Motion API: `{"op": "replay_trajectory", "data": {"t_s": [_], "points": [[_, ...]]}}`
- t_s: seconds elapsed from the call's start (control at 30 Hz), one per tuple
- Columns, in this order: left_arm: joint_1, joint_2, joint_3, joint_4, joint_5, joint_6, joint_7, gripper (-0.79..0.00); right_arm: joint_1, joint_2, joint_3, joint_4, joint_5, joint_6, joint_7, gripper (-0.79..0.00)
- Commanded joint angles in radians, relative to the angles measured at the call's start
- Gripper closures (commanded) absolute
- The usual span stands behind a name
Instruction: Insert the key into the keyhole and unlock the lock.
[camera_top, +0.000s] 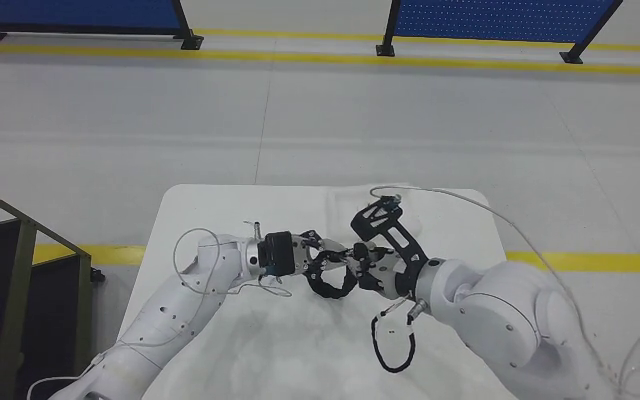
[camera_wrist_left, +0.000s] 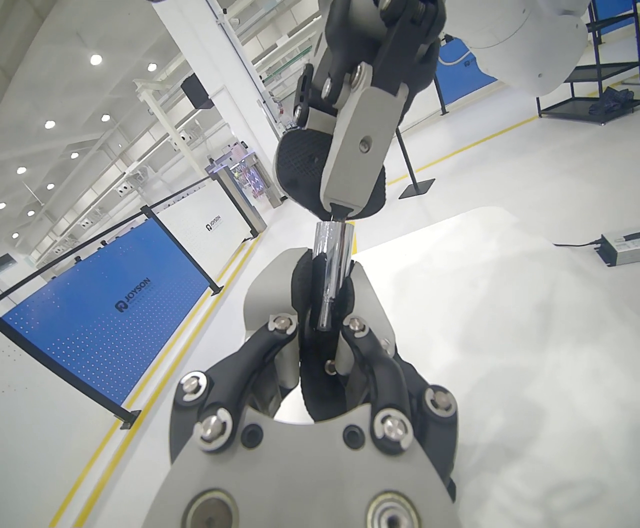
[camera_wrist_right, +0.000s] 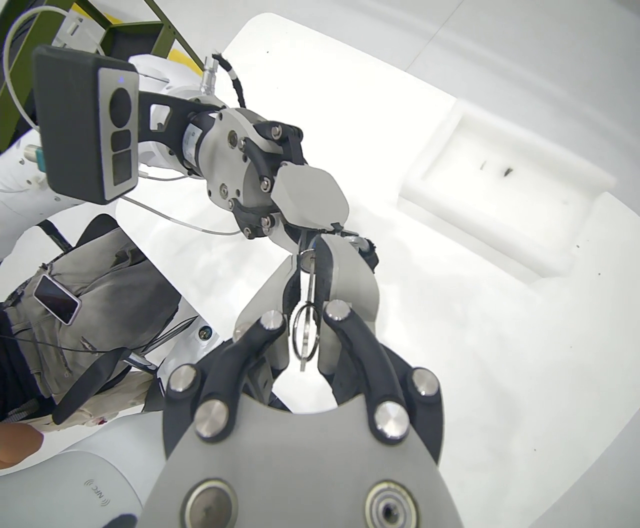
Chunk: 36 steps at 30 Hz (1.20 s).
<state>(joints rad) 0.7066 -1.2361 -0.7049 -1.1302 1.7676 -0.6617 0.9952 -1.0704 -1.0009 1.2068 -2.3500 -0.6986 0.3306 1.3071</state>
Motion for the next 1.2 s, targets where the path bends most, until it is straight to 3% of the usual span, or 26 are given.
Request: {"op": "replay_trajectory", "data": {"t_s": [0.0,0.1,0.2,0.3,0.47,0.67,0.77,0.9,1.17], "points": [[-0.002,-0.004,0.001,0.014,-0.021,-0.015,-0.009,0.000,-0.004,0.000,0.010,0.000,0.017,0.003,-0.012,-0.708],[-0.006,-0.010,0.004,0.037,-0.049,-0.035,-0.021,0.000,-0.012,-0.001,0.030,0.000,0.042,0.010,-0.036,-0.717],[-0.013,-0.016,0.006,0.066,-0.077,-0.051,-0.029,0.000,-0.018,-0.001,0.057,0.000,0.066,0.013,-0.067,-0.785],[-0.019,-0.022,0.007,0.090,-0.103,-0.068,-0.034,0.000,-0.021,0.000,0.085,0.000,0.090,-0.026,-0.096,-0.785],[-0.027,-0.031,0.009,0.122,-0.160,-0.142,-0.065,0.000,-0.040,0.013,0.123,0.000,0.111,-0.253,-0.079,-0.785],[-0.044,-0.042,0.006,0.149,-0.302,-0.341,-0.178,0.000,-0.106,0.030,0.189,0.000,0.156,-0.474,-0.040,-0.785],[-0.047,-0.043,0.025,0.136,-0.389,-0.351,-0.247,0.000,-0.141,0.041,0.226,0.000,0.164,-0.598,-0.016,-0.785],[-0.065,-0.030,0.077,0.099,-0.528,-0.351,-0.344,0.000,-0.190,0.053,0.274,0.000,0.206,-0.725,0.001,-0.785],[-0.114,0.026,0.153,0.010,-0.816,-0.351,-0.521,0.000,-0.199,0.055,0.287,0.000,0.220,-0.734,0.004,-0.785]]}}
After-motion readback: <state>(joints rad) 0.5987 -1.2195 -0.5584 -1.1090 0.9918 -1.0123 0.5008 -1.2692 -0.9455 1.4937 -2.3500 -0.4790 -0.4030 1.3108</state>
